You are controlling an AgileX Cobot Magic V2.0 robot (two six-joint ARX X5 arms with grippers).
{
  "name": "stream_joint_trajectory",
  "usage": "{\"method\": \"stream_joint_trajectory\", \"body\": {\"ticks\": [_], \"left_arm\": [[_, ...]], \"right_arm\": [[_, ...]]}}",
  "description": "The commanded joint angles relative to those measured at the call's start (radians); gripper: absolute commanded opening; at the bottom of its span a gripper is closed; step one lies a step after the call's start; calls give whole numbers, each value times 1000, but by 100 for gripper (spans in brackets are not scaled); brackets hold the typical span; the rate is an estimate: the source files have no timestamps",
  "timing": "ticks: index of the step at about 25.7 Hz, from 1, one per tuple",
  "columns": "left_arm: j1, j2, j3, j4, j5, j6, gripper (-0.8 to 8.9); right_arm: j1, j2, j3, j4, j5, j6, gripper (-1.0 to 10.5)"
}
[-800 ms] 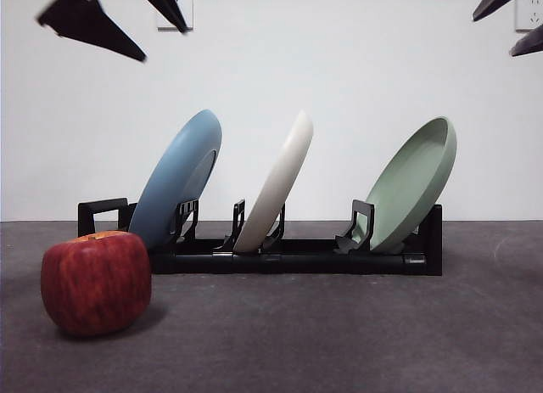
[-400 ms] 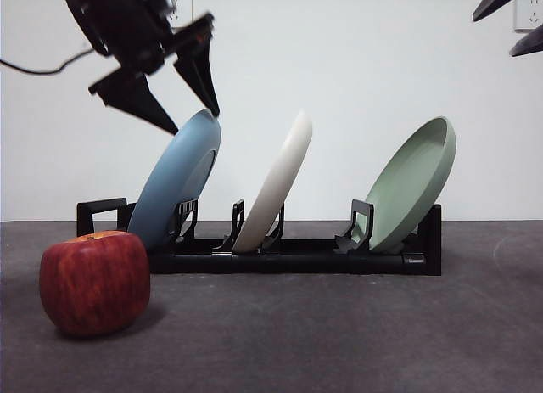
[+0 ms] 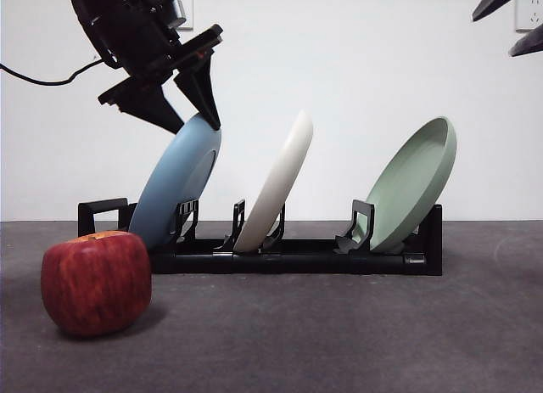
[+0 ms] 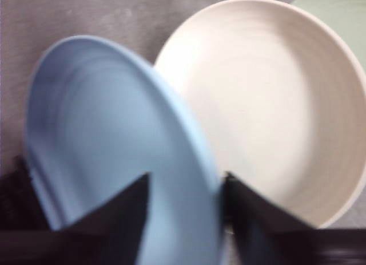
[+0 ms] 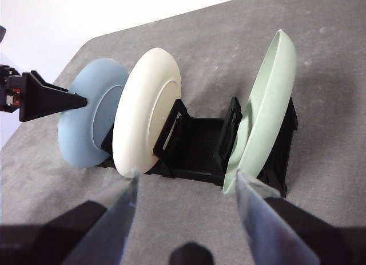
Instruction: Take the blue plate from the plate rack,put the plate on the table,take the apple from the table,put the apple in the plate
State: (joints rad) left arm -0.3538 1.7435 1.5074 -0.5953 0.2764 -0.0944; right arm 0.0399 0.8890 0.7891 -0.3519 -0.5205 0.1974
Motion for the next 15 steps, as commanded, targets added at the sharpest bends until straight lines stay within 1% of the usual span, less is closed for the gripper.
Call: {"method": "stream_joint_trajectory", "body": {"ticks": [1,6,9,12,15], "left_arm": [[-13,6,-1,4,0,30,-8],[-20,-13,10,3,-6,47,-8],[-24,-27,52,-16,-5,47,-8],[-32,-34,140,-89,-5,48,-8],[-50,-39,254,-193,-6,92,-8]], "right_arm": [[2,1,5,2,2,-8,284],[2,1,5,2,3,-8,284],[2,1,5,3,3,-8,284],[2,1,5,3,3,-8,284],[2,1,5,2,4,-8,284]]}}
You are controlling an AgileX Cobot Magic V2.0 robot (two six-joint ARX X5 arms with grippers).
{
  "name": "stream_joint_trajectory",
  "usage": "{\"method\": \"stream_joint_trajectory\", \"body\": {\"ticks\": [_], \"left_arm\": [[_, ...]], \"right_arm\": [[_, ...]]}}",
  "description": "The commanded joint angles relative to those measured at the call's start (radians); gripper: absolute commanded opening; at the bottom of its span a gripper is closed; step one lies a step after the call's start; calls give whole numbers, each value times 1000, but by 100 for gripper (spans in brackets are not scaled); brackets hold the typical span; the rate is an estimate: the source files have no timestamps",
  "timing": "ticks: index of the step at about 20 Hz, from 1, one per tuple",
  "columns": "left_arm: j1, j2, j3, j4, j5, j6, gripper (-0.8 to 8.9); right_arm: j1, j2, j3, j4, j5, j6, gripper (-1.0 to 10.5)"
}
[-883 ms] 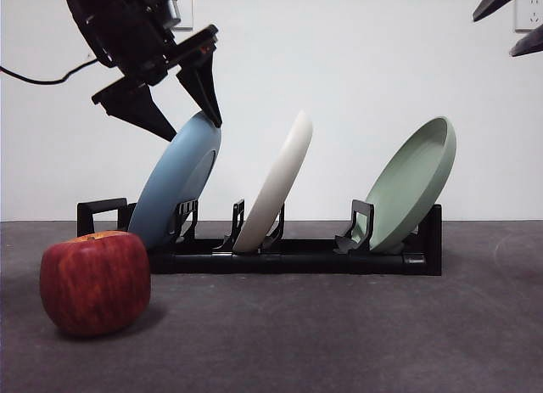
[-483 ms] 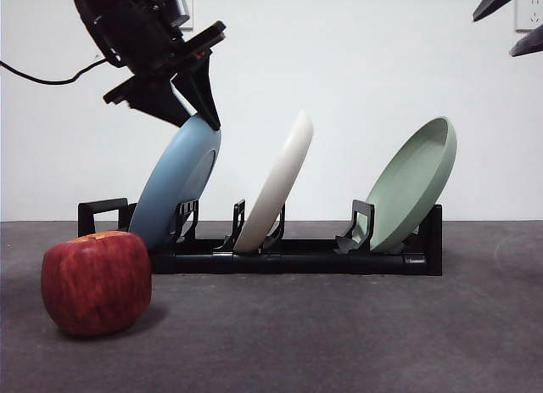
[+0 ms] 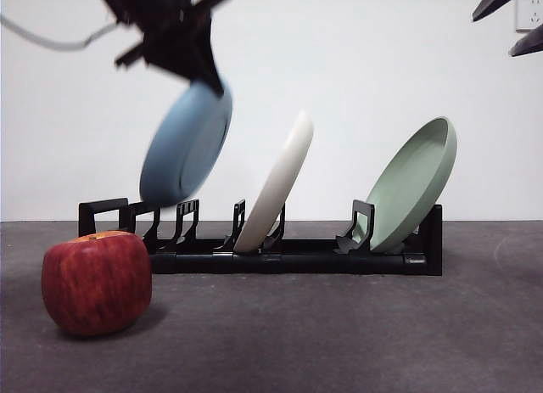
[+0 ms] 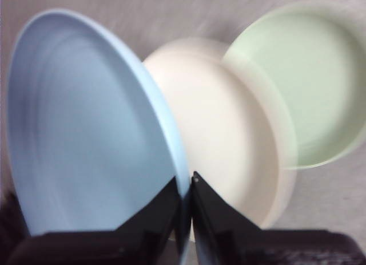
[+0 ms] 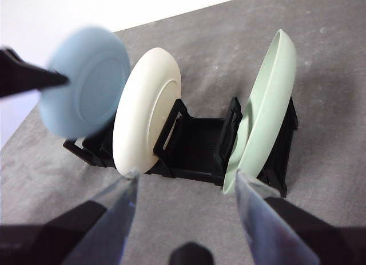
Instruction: Take the blue plate from the plate rack,put the plate on the table,take the apple from the table,put the apple in the plate
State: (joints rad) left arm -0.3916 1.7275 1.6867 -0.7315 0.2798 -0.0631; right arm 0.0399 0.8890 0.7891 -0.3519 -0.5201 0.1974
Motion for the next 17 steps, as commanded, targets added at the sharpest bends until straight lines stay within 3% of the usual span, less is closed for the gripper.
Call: {"method": "stream_joint_trajectory", "body": {"ticks": [1,6,10,12,17], "left_arm": [[-24,-23,117,-98,-9,77,-8],[-89,-55,276,-285,-11,148,-8],[-213,-181,285,-422,-22,188,-8],[-286,-244,285,-474,-116,187,-8],[-521,-294,282,-575,-440,97,-8]], "right_arm": [[1,1,5,2,3,-8,285],[1,1,5,2,3,-8,285],[-1,1,5,2,39,-8,285],[0,1,5,2,81,-7,285],[-1,1,5,4,85,-8,285]]}}
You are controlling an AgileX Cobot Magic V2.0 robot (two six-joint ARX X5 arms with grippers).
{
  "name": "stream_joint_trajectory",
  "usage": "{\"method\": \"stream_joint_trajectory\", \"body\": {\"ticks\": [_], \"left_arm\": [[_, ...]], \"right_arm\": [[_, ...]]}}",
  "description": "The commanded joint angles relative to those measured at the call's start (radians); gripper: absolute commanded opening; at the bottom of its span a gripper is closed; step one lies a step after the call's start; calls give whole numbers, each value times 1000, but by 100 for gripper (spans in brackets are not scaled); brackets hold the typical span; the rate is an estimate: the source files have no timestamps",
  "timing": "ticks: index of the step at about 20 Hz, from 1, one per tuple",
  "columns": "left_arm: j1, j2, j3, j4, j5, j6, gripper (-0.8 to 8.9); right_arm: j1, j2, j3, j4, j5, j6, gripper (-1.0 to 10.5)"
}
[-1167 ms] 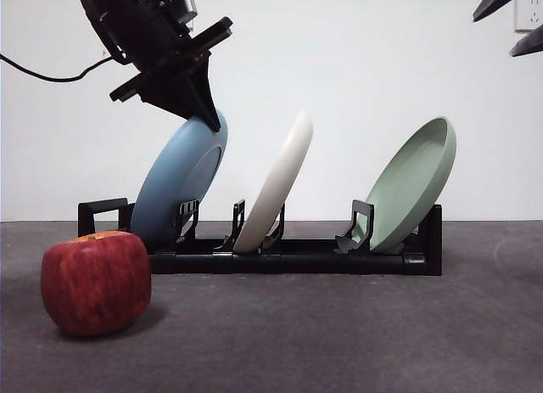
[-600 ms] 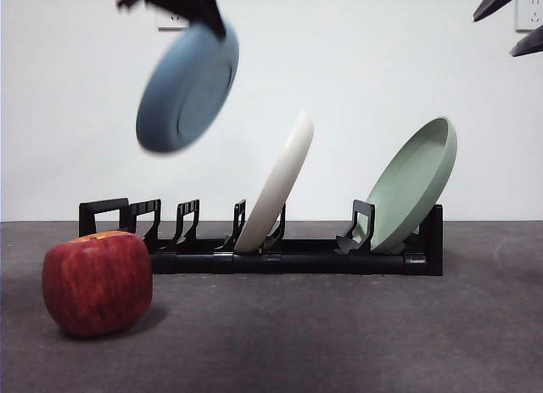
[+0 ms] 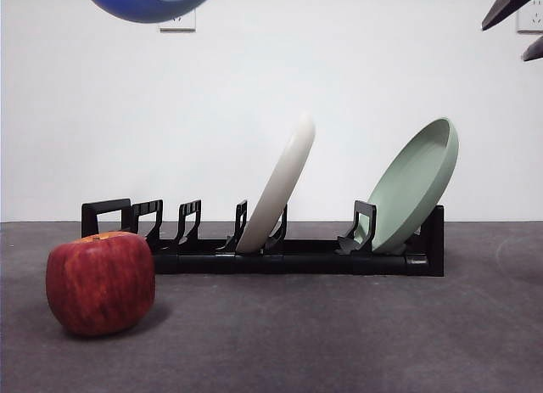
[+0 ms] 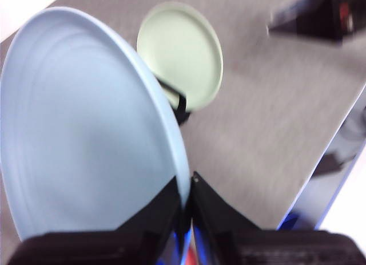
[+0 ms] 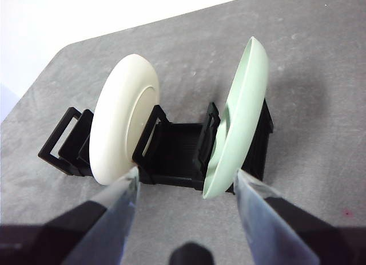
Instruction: Take the blue plate from the plate rack,put the plate on the table,take the apple from the table,put the apple in the plate
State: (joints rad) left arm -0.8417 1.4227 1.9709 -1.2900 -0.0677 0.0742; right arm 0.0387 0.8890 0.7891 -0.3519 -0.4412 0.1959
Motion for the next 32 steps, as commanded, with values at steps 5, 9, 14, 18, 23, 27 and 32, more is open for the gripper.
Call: {"method": "stream_joint_trajectory", "body": {"ticks": [5,9,14,18,23,27,32], "left_arm": [[-371,11,-131,16,-406,-162,-8],[-503,11,-352,150,-529,-233,-8],[-513,34,-655,478,-444,-232,-8],[-511,118,-777,651,-367,-177,-9],[-487,316,-778,713,-348,-35,-9],[-439,446,-778,752,-375,10,-8],[-389,476,-778,752,-292,8,92]], "right_arm": [[-5,1,5,4,13,-6,285],[-19,1,5,3,31,-6,285],[-28,0,5,3,29,-3,285],[-31,0,5,3,29,-2,285],[-31,-2,5,2,28,18,285],[-31,-5,5,-4,28,26,285],[-31,-5,5,-44,27,35,285]]}}
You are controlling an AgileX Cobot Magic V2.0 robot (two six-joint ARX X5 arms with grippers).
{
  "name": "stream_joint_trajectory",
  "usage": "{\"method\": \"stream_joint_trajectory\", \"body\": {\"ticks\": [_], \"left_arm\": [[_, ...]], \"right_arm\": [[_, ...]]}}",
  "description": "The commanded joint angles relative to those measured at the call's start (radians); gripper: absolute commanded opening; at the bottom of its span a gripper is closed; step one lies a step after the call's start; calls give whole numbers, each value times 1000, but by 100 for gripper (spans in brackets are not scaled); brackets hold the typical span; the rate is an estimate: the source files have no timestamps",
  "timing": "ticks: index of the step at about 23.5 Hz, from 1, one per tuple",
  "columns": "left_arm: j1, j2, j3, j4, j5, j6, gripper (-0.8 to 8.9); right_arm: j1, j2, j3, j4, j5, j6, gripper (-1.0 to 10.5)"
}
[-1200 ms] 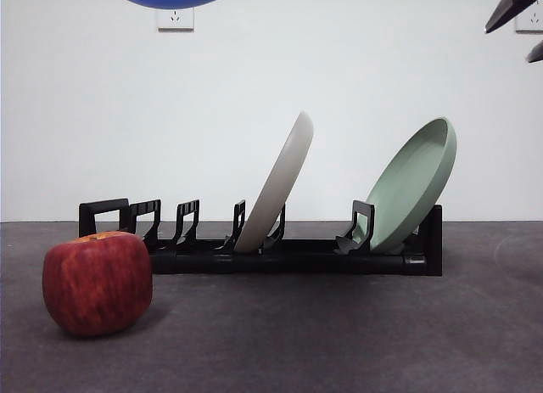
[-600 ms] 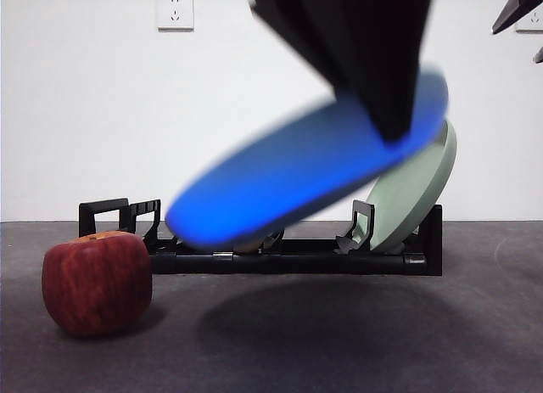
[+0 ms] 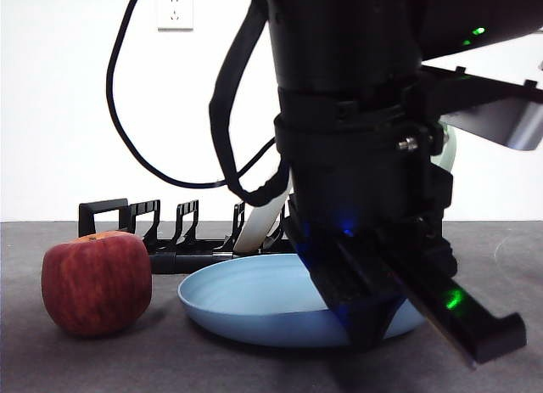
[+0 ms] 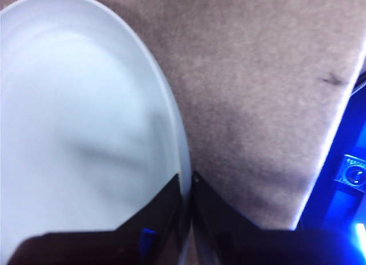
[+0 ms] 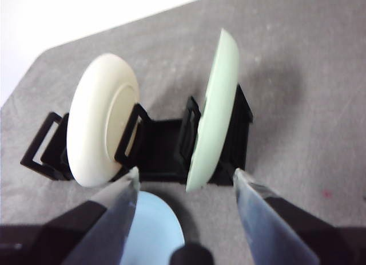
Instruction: Take the blue plate from the plate rack,put the plate on the table,take the apple from the table,put the apple in the plate
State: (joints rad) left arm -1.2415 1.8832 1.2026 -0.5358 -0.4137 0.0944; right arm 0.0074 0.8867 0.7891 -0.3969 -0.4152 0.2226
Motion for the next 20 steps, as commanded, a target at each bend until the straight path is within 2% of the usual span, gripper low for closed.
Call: {"method": "stream_joint_trajectory", "body": {"ticks": [1,2,3,4,6,8,10,14,16,17,20], "left_arm": [[16,14,-10,-3,82,-12,232],[22,13,-10,-4,103,-14,379],[25,13,-10,-4,113,-18,476],[25,13,-10,-5,114,-24,498],[25,-9,-2,-30,115,-54,499],[25,-72,13,-47,113,-74,499],[25,-173,29,-37,105,-77,499],[48,-421,93,-33,101,-76,499],[89,-544,132,-40,100,-75,498],[116,-591,148,-51,100,-75,499],[249,-743,160,-75,99,-75,498]], "right_arm": [[0,-3,5,-1,1,9,285],[0,-3,5,-2,1,9,285],[0,-3,5,-2,-4,10,285],[0,-3,5,-2,-5,14,285],[2,-3,5,-2,-6,16,285],[7,-2,5,-3,-58,16,285],[20,-2,5,0,-115,16,285],[89,-2,5,0,-137,16,290],[146,-2,6,14,-137,16,302],[176,-2,10,19,-134,15,355],[291,27,64,18,-129,15,413]]}}
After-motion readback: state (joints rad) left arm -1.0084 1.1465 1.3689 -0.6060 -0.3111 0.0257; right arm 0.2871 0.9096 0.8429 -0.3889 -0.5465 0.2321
